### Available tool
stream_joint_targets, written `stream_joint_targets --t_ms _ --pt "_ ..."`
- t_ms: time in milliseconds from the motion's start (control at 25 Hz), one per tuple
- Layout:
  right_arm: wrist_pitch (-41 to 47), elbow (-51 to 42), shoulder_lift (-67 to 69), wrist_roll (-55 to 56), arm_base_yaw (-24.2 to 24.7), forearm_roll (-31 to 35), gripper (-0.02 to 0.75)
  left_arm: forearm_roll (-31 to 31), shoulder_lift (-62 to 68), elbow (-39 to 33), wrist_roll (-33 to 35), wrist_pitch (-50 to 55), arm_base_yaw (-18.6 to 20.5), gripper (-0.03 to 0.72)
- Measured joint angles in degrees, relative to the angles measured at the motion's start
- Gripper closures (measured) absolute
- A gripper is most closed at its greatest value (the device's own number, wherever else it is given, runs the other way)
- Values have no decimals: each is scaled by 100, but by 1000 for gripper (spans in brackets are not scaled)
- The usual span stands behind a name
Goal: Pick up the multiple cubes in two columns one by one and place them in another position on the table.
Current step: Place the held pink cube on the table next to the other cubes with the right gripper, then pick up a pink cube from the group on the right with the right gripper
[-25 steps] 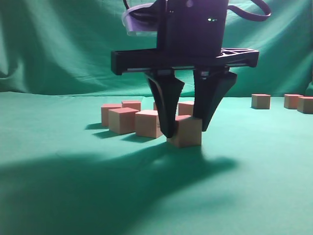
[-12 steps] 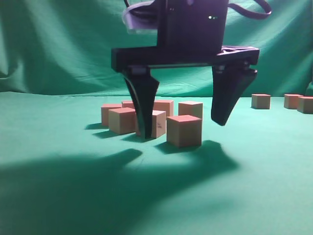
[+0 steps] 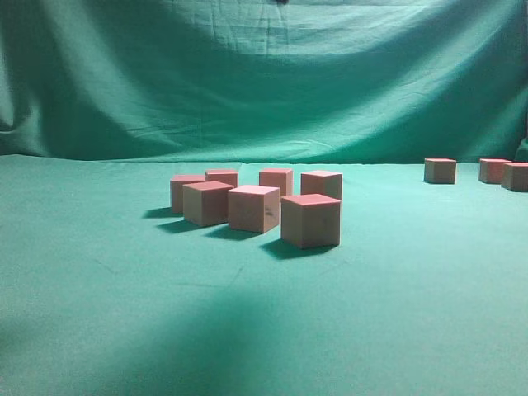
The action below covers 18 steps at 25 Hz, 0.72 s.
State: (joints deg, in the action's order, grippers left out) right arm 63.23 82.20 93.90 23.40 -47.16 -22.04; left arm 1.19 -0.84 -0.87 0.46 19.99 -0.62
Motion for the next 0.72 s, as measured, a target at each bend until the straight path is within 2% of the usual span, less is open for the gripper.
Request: stream_joint_targets --t_ms 120,160,240,360,480,720 --pt "542 59 -237 -23 51 -702 69 0 0 0 0 0 0 688" --pt "625 59 -278 -23 150 -847 113 0 0 0 0 0 0 688" --pt "681 59 -387 -23 477 -959 114 0 0 0 0 0 0 688" --pt "726 68 -437 -23 1236 -948 114 0 0 0 0 0 0 688" --pt "629 68 -437 -69 2186 -646 114 0 0 0 0 0 0 688" --pt "-159 68 -194 -415 3881 335 114 0 0 0 0 0 0 688"
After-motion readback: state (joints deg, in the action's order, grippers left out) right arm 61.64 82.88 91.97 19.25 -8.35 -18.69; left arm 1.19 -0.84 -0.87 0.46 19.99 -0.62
